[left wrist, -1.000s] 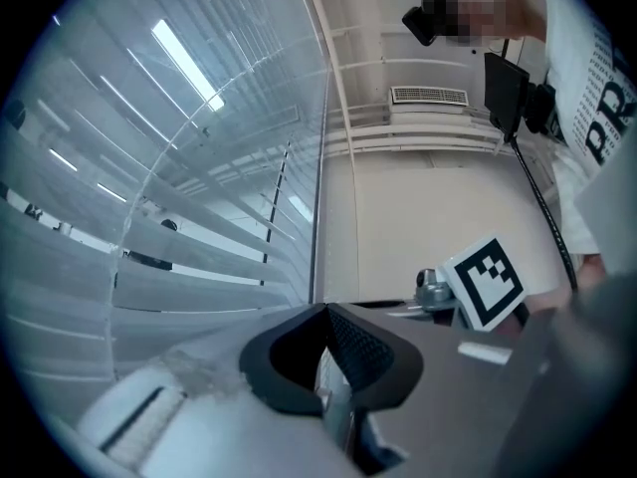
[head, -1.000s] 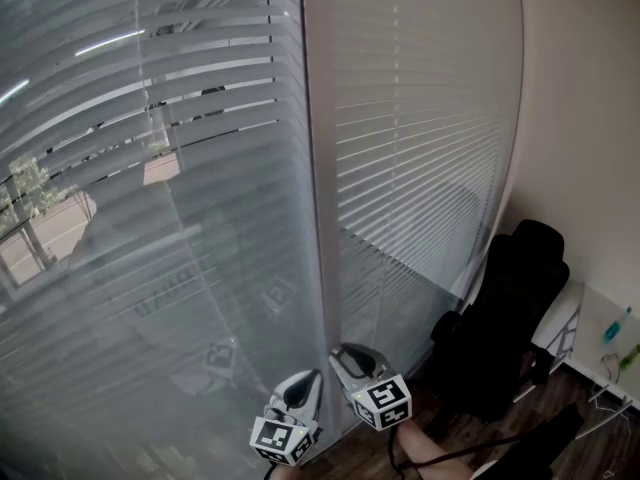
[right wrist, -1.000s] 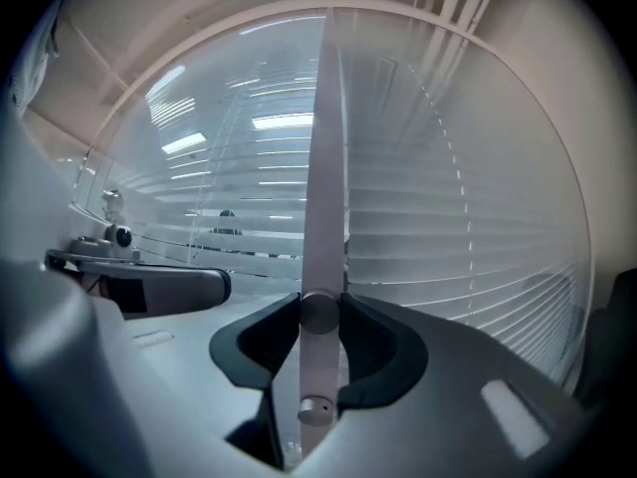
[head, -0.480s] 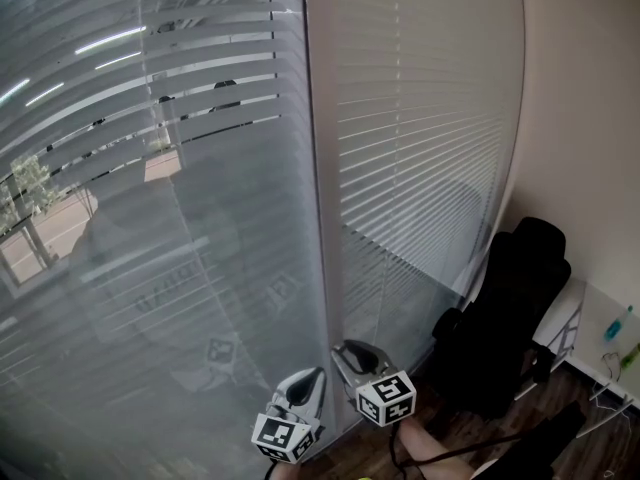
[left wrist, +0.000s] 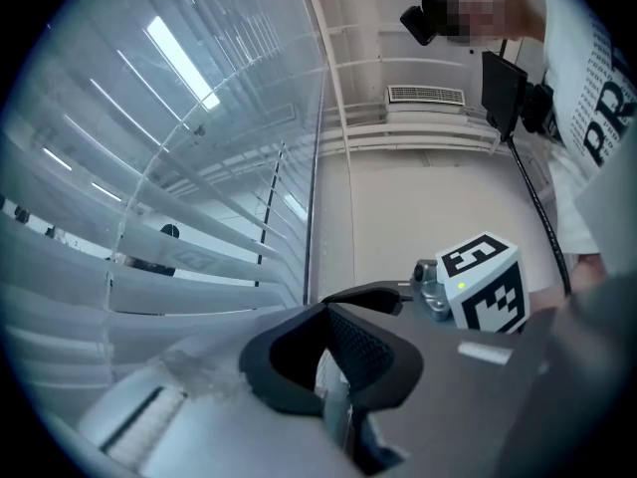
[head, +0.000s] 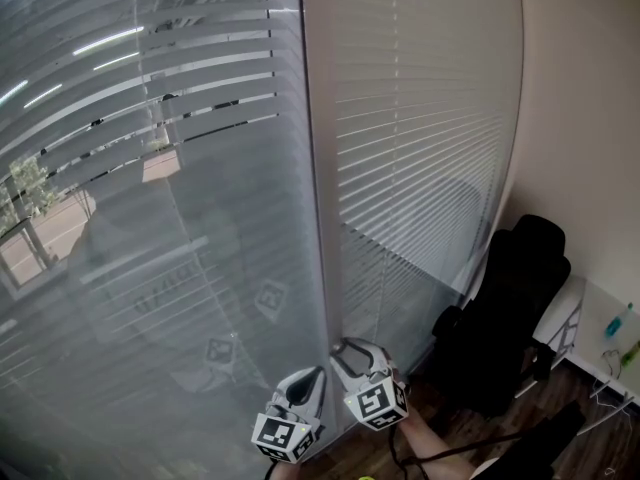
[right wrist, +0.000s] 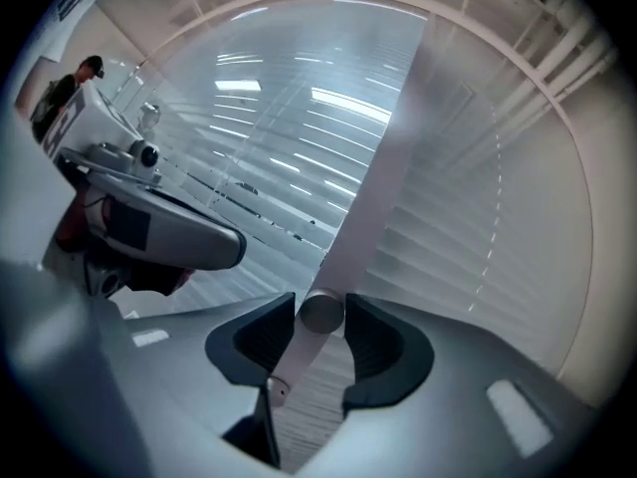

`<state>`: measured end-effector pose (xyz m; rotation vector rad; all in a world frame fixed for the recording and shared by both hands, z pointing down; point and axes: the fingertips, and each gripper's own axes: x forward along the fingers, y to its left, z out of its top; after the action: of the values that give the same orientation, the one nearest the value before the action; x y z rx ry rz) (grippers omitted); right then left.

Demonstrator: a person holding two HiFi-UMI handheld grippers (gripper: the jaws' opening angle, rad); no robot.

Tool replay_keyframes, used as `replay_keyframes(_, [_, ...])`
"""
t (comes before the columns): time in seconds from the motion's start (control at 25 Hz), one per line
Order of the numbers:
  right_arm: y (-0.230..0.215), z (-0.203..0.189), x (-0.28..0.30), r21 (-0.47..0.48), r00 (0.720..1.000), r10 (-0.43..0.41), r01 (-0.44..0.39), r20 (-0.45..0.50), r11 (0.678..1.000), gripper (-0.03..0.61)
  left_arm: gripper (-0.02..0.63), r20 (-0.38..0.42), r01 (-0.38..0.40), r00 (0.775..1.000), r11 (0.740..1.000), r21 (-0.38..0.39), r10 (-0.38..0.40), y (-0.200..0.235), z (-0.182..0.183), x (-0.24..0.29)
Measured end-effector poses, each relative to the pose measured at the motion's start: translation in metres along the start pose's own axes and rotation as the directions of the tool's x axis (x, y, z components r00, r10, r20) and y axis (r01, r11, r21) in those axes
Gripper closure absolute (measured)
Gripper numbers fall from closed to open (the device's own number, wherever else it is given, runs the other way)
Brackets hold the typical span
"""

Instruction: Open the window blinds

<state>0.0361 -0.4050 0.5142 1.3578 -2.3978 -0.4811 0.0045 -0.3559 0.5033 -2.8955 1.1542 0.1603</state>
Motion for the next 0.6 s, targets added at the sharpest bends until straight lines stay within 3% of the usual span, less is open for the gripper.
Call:
replay_keyframes(0.08, [-0.0004,-0.0009,0.0010,-0.018,1.000,-0.014,0.014,-0.001,1.000,0.443,0.620,0.003,-0.001,1.000,1.000,0.000,0.001,0.0005,0.0007,0.0002])
replay_keyframes(0.4, [-0.0018,-0.0003,0.0005,0.010,1.000,-0.017,0.017,0.018,1.000,0.445,0.620,0.008,-0.009,1.000,1.000,-0.002,0.009,0.0038,0.0017,-0.0008])
replay_keyframes(0.6, [-0.0043,-0.0031,0.0003,0.194,0.999,-0.002,-0.007,0.048,0.981,0.445,0.620,0.007,-0.006,1.000,1.000,-0.004,0.006,0.0030,0.0012,0.0006])
